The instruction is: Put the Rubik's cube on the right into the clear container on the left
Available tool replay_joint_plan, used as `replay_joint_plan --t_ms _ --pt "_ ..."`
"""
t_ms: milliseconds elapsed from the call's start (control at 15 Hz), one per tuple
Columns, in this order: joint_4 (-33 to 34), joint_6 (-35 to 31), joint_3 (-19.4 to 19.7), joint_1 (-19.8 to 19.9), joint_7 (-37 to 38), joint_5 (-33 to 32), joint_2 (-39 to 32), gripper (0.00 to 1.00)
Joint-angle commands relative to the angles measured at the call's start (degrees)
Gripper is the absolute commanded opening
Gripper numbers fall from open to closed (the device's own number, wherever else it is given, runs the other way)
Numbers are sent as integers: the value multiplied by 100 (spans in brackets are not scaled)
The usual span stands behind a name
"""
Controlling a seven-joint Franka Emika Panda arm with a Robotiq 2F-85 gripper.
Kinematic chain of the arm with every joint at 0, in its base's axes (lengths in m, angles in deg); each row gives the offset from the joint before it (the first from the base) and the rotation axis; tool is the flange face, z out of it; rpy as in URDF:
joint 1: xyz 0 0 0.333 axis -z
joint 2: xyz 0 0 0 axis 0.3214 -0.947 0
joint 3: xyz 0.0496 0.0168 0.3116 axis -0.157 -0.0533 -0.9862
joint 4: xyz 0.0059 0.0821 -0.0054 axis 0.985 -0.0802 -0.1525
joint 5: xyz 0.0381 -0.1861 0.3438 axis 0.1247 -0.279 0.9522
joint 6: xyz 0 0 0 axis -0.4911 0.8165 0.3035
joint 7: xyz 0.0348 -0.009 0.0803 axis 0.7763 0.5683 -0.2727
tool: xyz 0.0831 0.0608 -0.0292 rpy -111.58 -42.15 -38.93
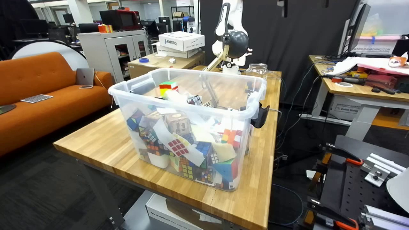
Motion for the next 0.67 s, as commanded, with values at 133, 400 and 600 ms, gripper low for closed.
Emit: replay_joint_plan --t_ms 133,400,600 --pt "486 -375 57 -84 331 295 -785 100" --pt "958 -936 326 54 1168 486 -1890 100" --pt "1272 -1354 608 68 2011 275 -2571 100"
